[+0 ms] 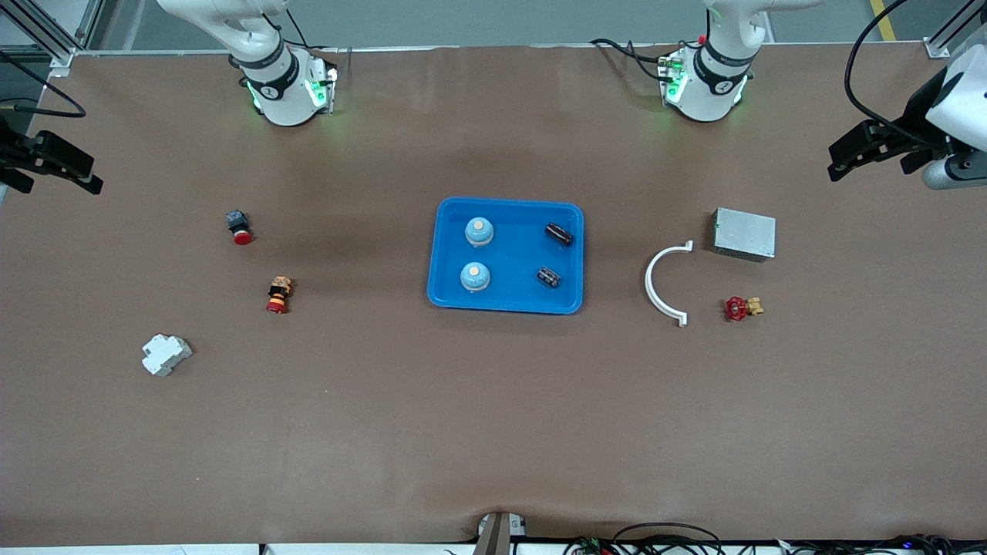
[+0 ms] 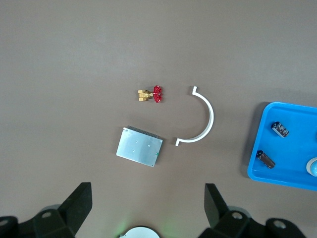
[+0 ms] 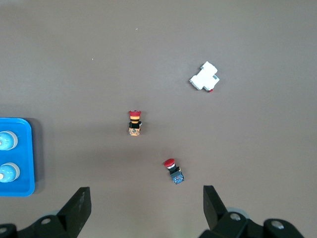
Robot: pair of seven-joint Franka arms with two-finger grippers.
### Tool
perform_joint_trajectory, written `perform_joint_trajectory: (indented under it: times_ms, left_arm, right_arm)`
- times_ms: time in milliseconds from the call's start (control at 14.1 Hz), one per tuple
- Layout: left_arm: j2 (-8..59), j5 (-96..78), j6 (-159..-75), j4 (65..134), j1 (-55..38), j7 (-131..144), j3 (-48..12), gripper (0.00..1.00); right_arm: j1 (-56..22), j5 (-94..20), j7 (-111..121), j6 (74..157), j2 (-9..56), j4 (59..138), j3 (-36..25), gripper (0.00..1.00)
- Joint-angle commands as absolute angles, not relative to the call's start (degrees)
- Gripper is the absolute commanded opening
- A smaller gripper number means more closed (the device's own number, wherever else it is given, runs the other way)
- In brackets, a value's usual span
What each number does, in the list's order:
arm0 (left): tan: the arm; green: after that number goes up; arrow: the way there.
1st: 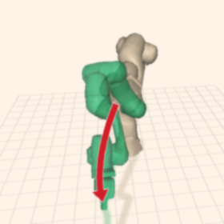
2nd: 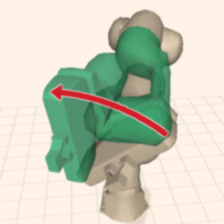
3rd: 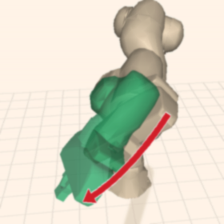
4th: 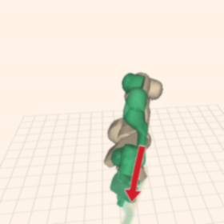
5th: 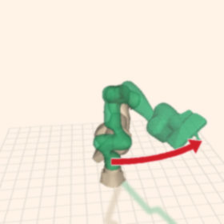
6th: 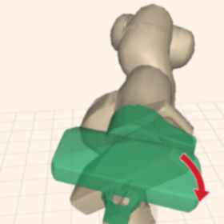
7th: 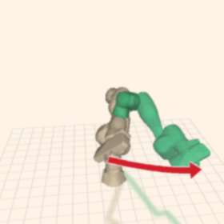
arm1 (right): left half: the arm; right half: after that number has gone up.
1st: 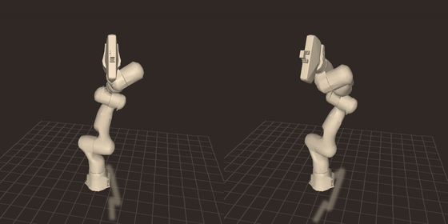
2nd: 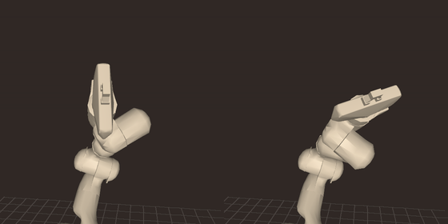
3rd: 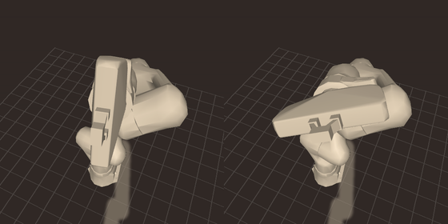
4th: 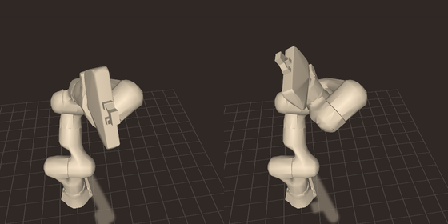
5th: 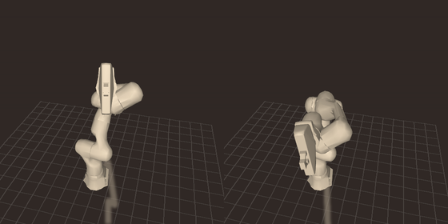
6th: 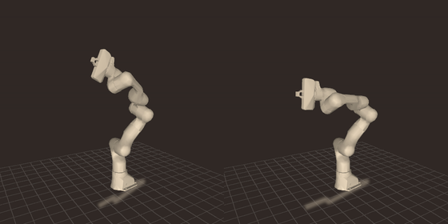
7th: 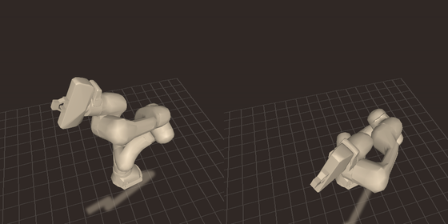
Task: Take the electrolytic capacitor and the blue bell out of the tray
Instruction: 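Reach both grippers toward the blue tray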
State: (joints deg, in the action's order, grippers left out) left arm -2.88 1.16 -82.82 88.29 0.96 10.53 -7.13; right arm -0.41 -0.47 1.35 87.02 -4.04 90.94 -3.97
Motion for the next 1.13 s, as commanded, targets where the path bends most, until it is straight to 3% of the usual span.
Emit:
perform_joint_trajectory:
  times_ms: [0, 495, 707, 1060]
  left_arm:
    - [-2.81, 2.20, -81.39, 87.19, 0.97, 9.67, -7.29, 1.00]
    - [-0.71, 1.67, -81.30, 87.88, 0.97, 8.53, -7.56, 1.00]
    - [-0.70, -0.60, -82.08, 92.88, 0.35, 8.78, -7.73, 1.00]
    - [-2.11, -1.14, -90.51, 102.82, 0.53, 10.19, -11.07, 1.00]
  right_arm:
    - [0.09, -0.53, 0.88, 86.31, -3.78, 90.17, -3.60, 1.00]
    - [0.53, -0.18, 1.23, 85.70, -3.78, 90.35, -3.78, 1.00]
    - [-0.17, -1.05, 0.18, 84.46, -3.95, 91.31, -3.52, 1.00]
    - [-4.82, -6.32, -17.12, 85.95, -5.19, 97.98, -2.90, 1.00]
